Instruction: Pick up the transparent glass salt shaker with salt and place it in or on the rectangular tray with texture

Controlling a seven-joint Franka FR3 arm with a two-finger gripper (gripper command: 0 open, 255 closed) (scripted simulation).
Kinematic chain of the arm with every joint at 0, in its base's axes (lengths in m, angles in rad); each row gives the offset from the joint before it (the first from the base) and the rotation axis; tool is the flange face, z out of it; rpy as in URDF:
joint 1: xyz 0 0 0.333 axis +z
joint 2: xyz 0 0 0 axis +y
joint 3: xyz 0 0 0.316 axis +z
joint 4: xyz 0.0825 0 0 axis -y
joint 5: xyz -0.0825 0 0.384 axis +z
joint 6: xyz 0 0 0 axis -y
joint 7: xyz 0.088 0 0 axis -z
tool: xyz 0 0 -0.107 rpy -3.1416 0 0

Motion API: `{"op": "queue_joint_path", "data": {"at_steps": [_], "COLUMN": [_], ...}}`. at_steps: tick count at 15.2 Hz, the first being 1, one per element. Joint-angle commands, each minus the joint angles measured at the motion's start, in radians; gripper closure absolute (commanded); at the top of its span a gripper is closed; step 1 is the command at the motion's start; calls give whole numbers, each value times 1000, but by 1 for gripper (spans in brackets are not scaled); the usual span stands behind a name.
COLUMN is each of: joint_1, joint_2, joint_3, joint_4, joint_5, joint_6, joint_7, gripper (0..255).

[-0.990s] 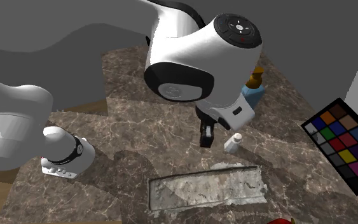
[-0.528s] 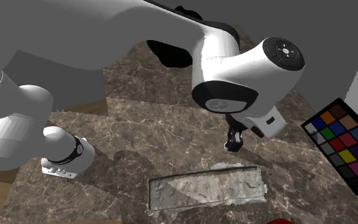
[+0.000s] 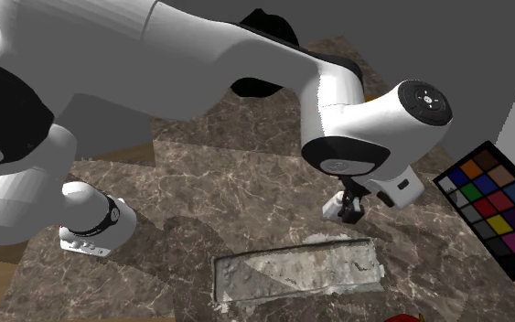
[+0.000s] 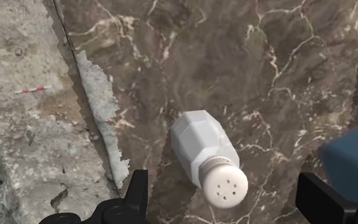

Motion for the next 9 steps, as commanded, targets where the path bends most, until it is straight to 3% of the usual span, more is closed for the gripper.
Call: {"op": "queue_joint_path", "data": {"at_steps": [1,9], "joint_1": [0,1], "joint_2": [14,23], "joint_3": [1,1], "joint_4": [-10,-18], "joint_5": [2,3], "joint_6": [24,41], "joint_7": [-2,-2], "gripper": [0,0]}}
